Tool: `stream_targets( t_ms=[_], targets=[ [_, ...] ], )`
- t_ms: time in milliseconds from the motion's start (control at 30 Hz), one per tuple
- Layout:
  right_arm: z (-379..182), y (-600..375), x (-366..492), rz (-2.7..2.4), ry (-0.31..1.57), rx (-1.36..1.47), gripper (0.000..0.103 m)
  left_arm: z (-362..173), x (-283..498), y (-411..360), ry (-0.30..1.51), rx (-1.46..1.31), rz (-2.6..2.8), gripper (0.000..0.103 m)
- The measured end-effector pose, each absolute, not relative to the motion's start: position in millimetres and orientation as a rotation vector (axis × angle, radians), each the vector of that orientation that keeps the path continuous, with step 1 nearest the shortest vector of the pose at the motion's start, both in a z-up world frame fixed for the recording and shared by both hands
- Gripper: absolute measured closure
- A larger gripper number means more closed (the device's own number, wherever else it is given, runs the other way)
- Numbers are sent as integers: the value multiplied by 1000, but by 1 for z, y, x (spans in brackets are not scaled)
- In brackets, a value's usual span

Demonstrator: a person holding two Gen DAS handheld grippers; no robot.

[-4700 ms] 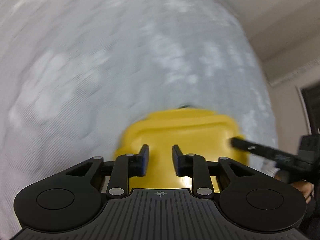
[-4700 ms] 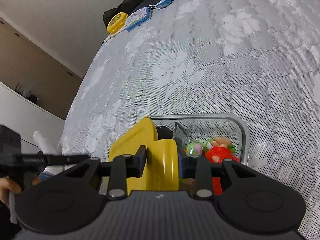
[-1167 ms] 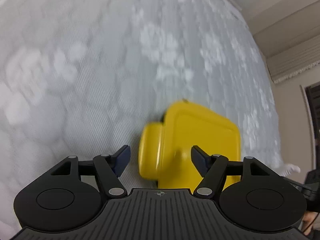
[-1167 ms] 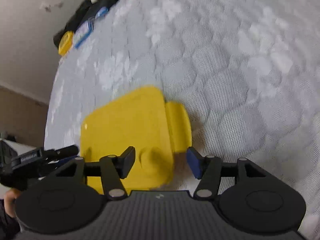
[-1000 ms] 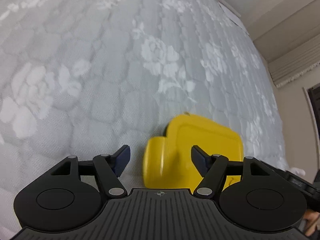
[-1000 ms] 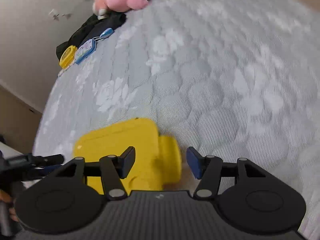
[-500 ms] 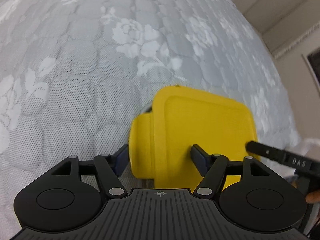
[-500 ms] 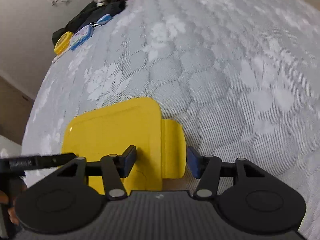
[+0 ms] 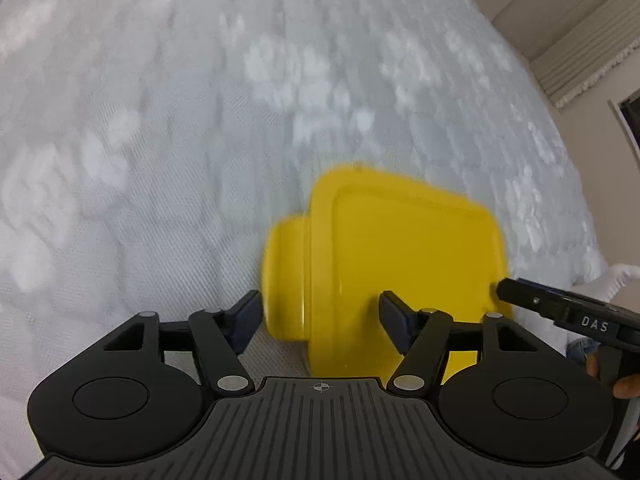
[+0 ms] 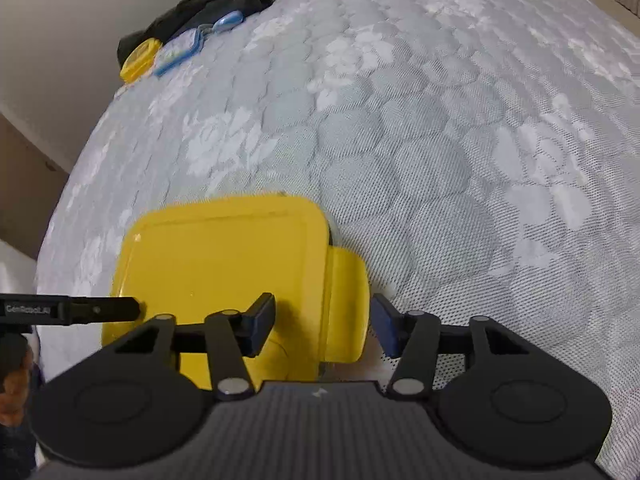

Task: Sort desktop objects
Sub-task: 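Press the yellow lid down onto the container with both tools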

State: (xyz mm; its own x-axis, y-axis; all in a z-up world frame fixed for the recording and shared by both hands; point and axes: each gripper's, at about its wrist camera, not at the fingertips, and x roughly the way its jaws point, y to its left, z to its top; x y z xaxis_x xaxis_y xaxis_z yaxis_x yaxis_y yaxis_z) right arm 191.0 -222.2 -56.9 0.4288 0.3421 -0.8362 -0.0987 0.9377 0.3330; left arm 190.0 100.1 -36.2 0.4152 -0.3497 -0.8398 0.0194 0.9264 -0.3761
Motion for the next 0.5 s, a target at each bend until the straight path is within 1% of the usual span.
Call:
stream_targets(
  t_ms=[67,100,133,167,200,300,367,400,433,467,500],
  targets=[
    [-45,-228,189,275,1049,277,48,-21,187,105,1075,-352,-244,34],
    [-39,-230,188,272,1017,282,54,-14,185,108,1045,-395,-270,34],
    [-36,-229,188,277,994,276,75,-12,185,109,1026,-444,-300,35],
    [-34,-224,188,290,976,254,85,-13,184,108,1010,-487,-329,37],
    [-33,-219,188,303,958,233,93,-18,186,104,1006,-514,-347,42],
    [-37,-202,191,348,939,197,93,-36,194,88,1021,-553,-383,47],
    [-44,-191,197,356,949,194,93,-54,202,80,1074,-560,-374,49],
    [-47,-187,200,353,959,191,93,-63,204,77,1097,-564,-373,63],
    [-52,-182,203,340,980,185,93,-69,206,76,1110,-570,-381,68],
    [-57,-179,207,327,998,182,95,-72,208,77,1116,-581,-382,74],
    [-60,-176,209,322,1006,192,95,-73,210,78,1124,-599,-378,75]
  ],
)
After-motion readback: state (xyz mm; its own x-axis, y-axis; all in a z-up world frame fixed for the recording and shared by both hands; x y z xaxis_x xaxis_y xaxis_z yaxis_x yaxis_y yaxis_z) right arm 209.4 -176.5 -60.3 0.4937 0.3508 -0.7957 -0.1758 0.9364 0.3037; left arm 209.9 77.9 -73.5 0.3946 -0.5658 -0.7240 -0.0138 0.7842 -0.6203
